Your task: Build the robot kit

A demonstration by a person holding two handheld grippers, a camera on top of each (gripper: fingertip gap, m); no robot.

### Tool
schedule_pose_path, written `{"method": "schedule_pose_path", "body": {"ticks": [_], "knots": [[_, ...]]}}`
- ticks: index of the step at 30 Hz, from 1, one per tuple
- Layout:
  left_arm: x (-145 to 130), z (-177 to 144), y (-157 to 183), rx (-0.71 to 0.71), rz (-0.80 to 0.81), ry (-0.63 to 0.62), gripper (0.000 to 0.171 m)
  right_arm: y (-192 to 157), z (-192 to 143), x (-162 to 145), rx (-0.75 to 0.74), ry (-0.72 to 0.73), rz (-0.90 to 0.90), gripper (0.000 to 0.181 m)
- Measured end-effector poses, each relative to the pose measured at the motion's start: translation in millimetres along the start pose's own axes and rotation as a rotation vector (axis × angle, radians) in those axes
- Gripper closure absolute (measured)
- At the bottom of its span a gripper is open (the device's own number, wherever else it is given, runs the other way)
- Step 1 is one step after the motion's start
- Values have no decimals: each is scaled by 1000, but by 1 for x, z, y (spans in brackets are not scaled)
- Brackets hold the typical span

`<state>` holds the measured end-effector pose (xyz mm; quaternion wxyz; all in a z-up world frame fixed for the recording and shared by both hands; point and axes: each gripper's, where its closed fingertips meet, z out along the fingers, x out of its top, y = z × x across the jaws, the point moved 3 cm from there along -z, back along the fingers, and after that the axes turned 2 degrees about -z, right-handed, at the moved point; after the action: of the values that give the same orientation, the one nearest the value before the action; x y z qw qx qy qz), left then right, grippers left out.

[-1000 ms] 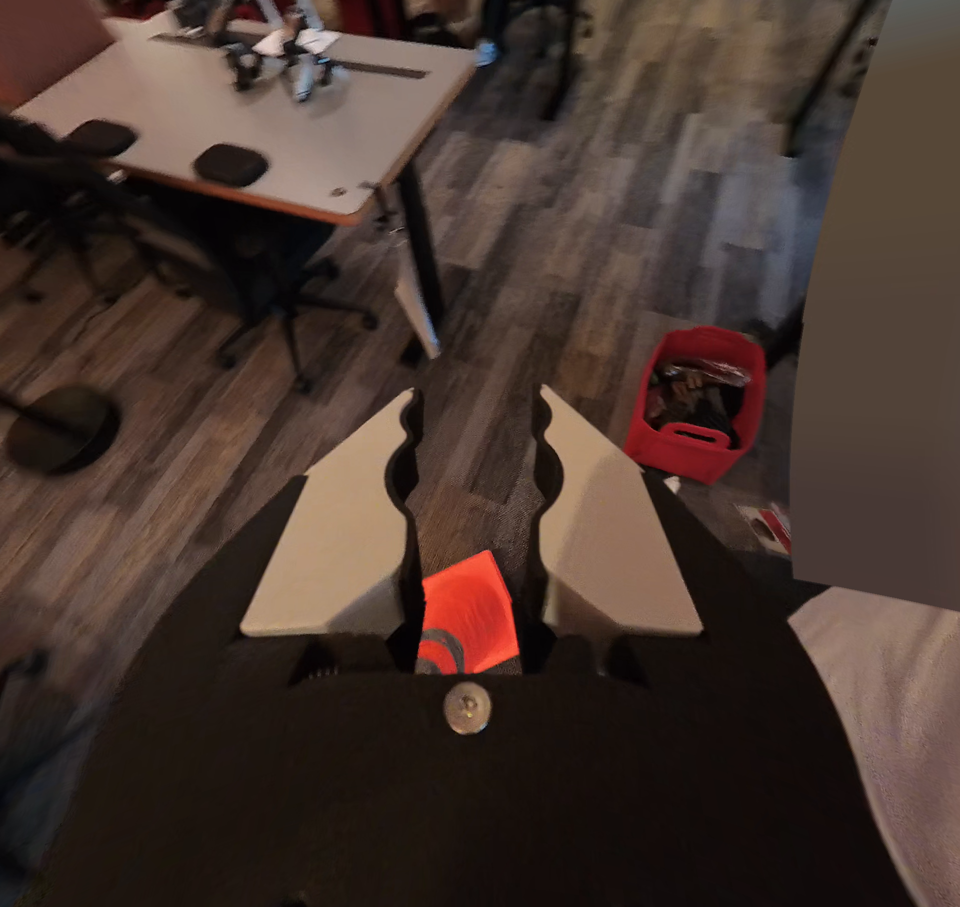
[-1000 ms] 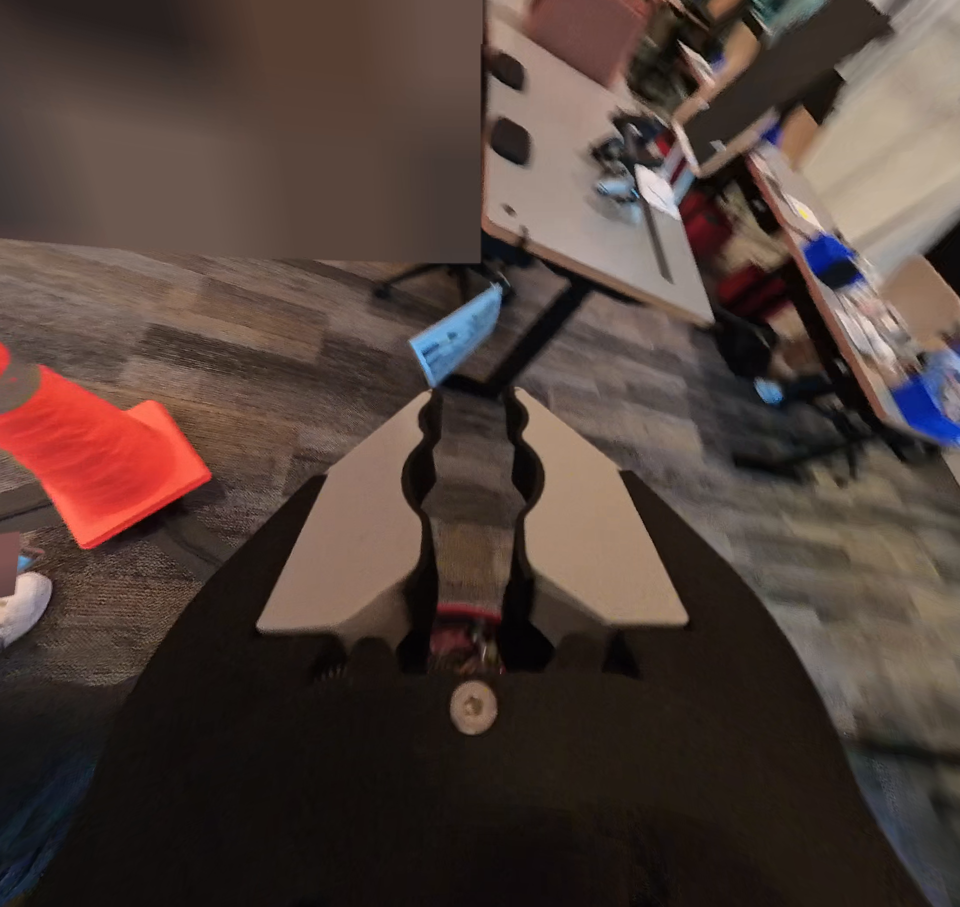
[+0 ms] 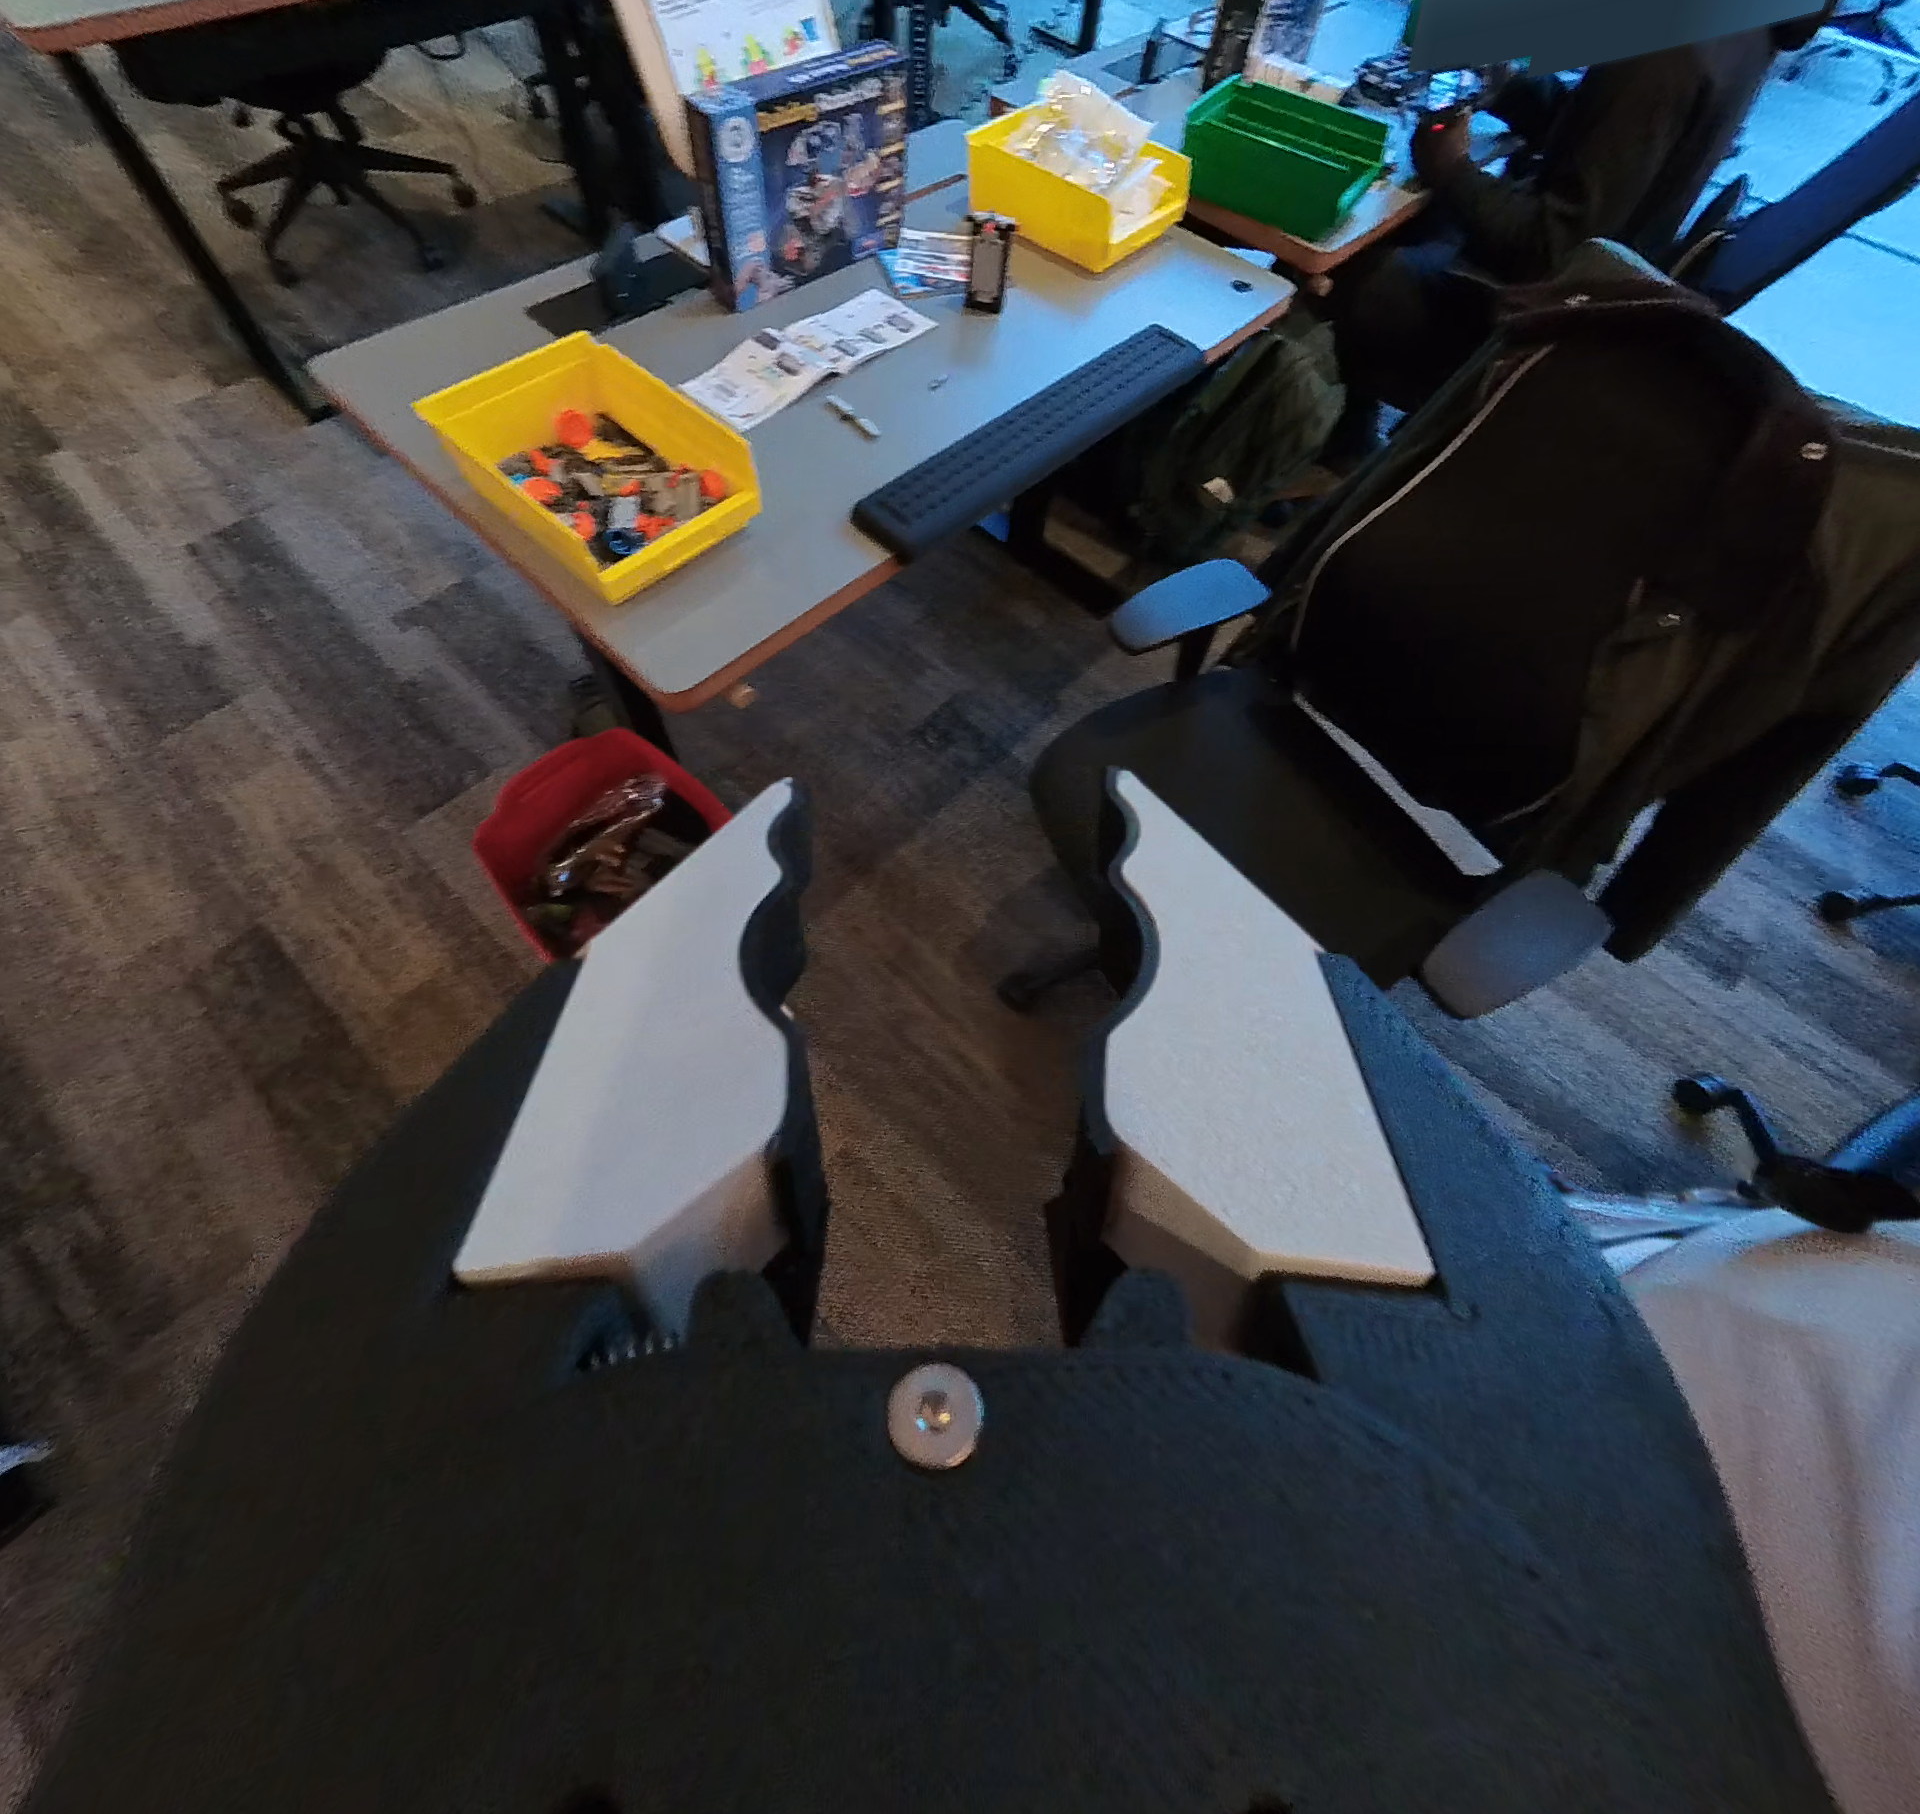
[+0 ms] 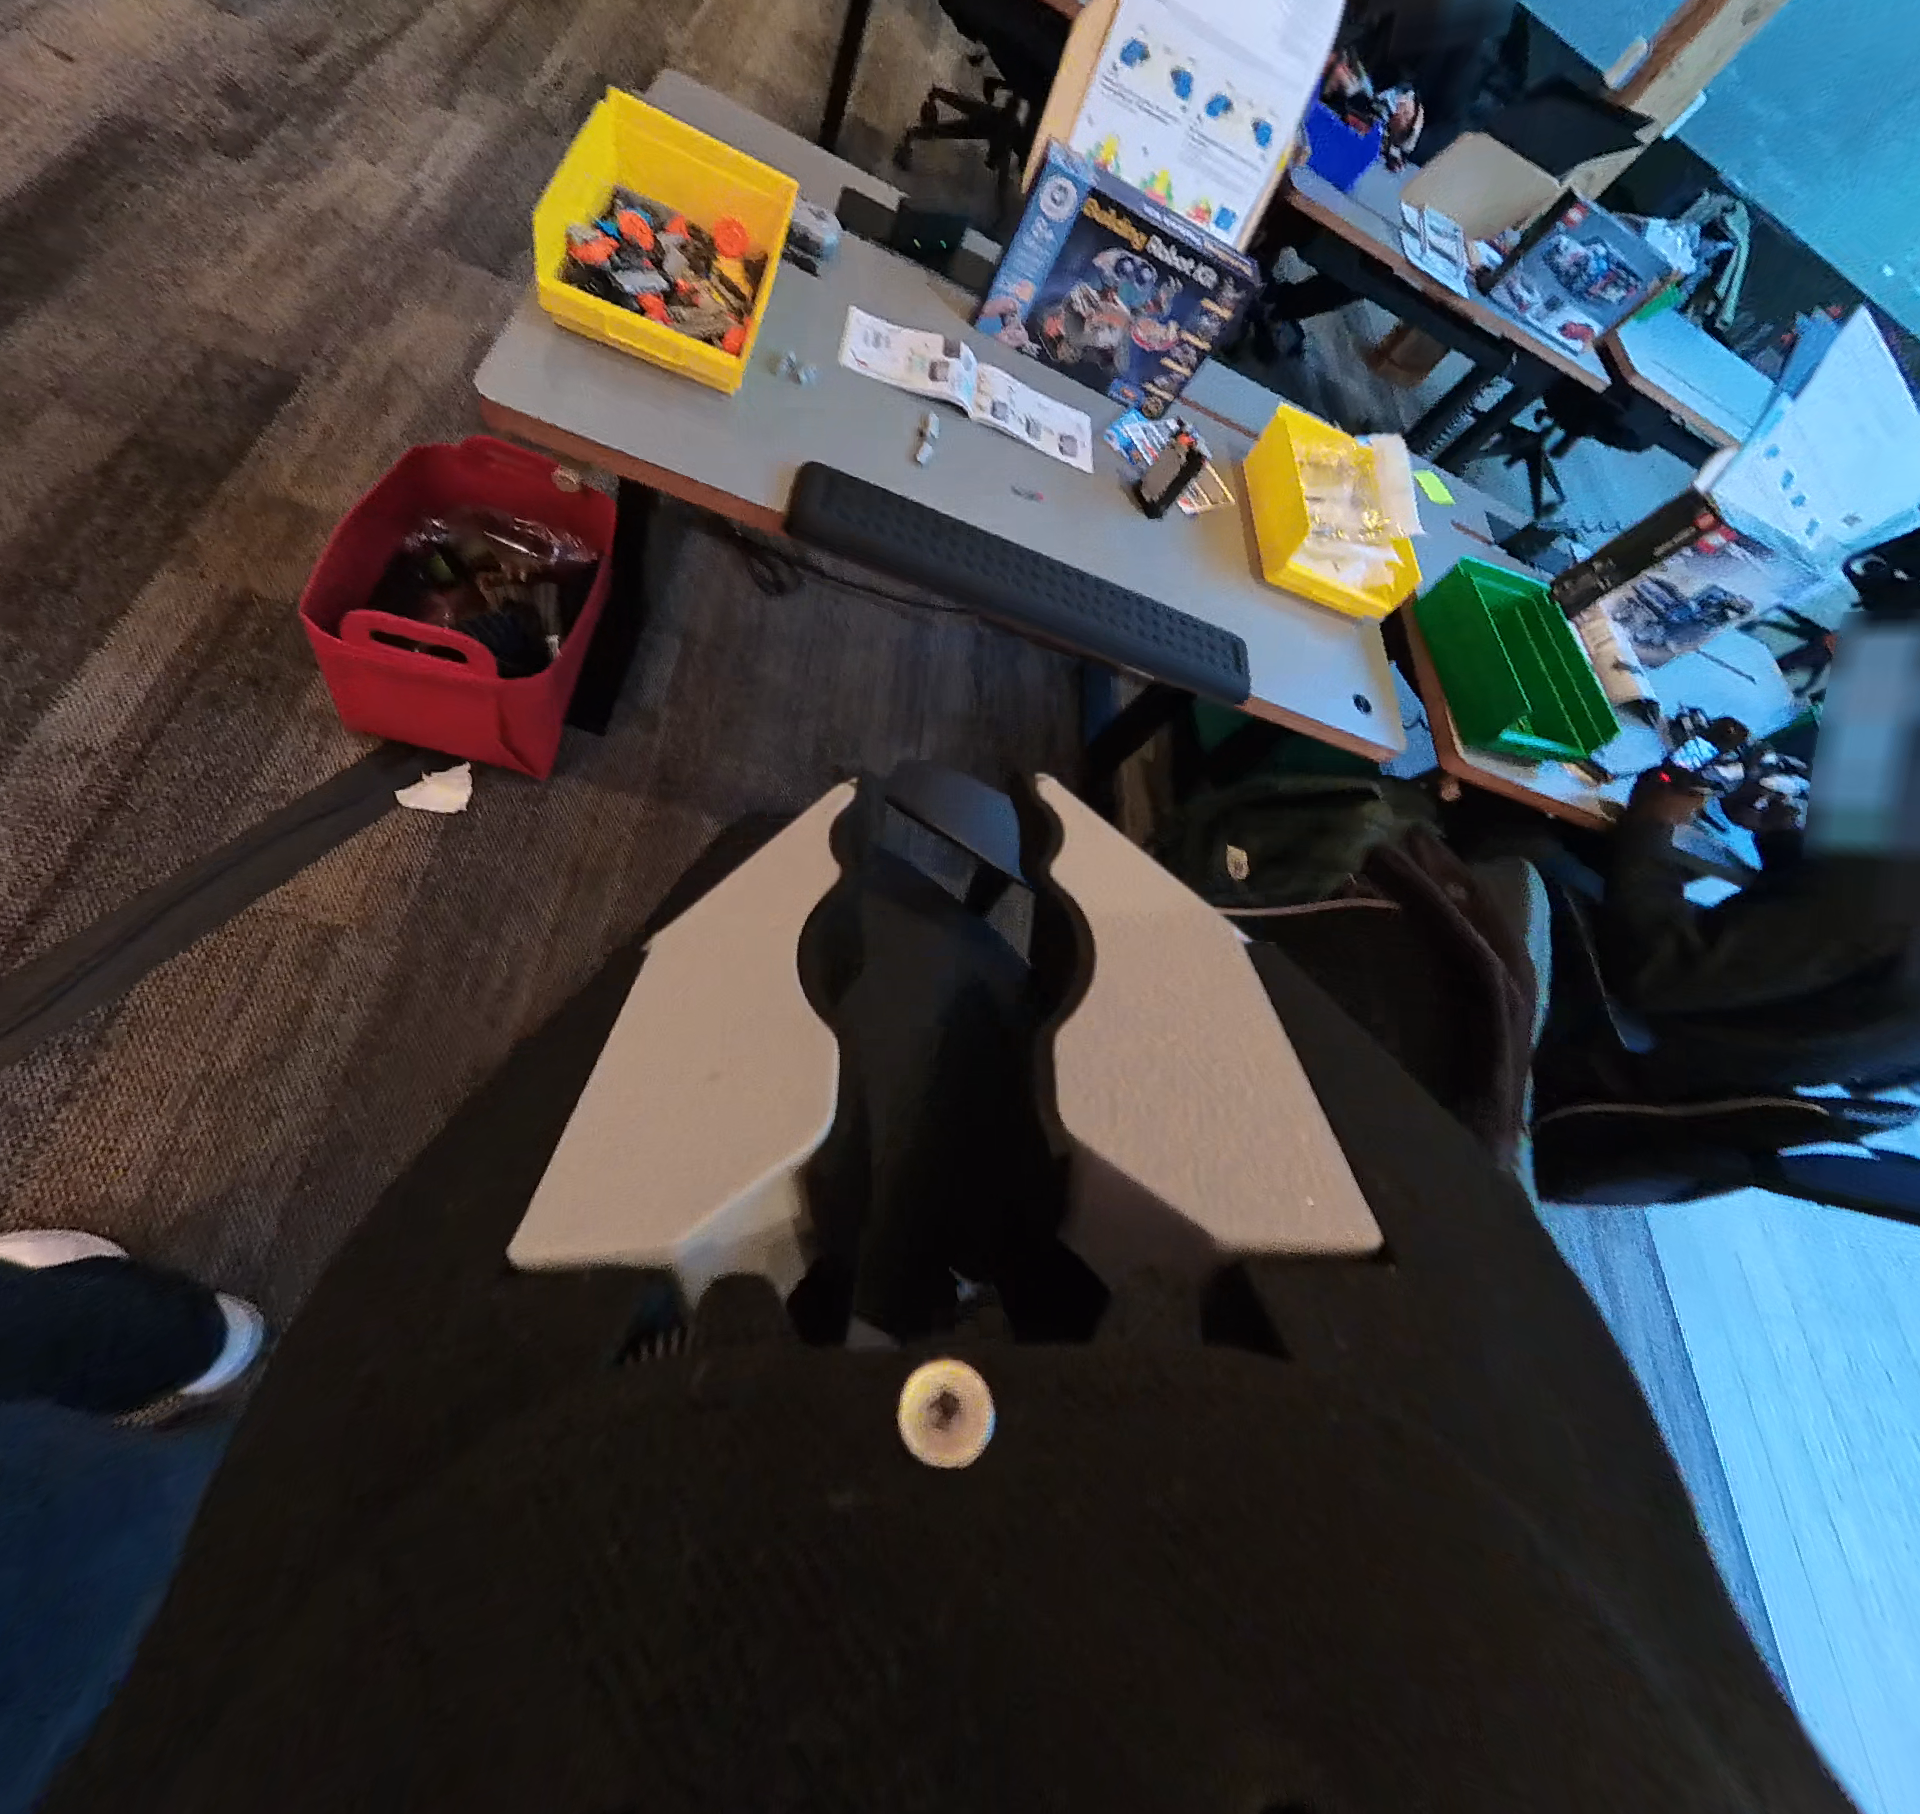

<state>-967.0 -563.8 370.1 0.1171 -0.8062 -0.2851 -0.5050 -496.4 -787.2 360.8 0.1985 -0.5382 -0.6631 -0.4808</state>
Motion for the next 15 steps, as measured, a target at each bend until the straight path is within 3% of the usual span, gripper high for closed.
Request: {"method": "schedule_pose_path", "body": {"ticks": [5,8,12,15], "knots": [[5,35,46,-67,21,-40,117,33,-39,-56,-58,-45,67,153],[8,43,60,-96,45,-49,117,41,-50,-74,-70,-35,121,150],[-2,51,49,-99,61,-90,117,38,-46,-79,-80,-8,163,150],[-16,57,23,-86,57,-99,117,21,-27,-75,-71,-26,148,150]]}}
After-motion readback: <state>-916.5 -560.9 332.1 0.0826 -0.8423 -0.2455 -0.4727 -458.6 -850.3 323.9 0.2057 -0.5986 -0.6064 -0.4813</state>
